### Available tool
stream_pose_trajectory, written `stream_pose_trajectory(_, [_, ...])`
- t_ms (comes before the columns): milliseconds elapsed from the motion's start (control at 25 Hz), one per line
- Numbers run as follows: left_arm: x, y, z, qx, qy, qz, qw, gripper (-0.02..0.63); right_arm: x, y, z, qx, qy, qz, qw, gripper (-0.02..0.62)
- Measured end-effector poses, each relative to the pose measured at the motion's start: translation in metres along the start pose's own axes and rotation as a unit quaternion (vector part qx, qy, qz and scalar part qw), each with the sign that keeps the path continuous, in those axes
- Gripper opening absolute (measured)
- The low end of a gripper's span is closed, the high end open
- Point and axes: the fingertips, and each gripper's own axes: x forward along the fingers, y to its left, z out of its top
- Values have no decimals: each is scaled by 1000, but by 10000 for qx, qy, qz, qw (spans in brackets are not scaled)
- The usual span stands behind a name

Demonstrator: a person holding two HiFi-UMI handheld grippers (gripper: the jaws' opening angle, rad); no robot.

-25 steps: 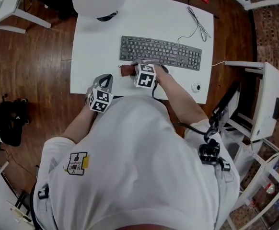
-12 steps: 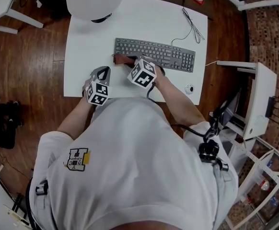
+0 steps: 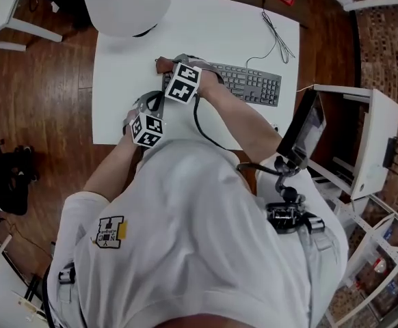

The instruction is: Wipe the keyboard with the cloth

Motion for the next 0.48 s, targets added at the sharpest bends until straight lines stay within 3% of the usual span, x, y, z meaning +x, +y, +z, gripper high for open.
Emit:
stream_pose_trajectory(240, [-2, 1, 0, 64, 41, -24, 10000, 0, -19, -18, -47, 688, 163, -88, 9975, 103])
stream_pose_trajectory(480, [-1, 3, 1, -28, 33, -21, 10000, 0, -55, -49, -142, 1640, 562, -497, 9836, 103])
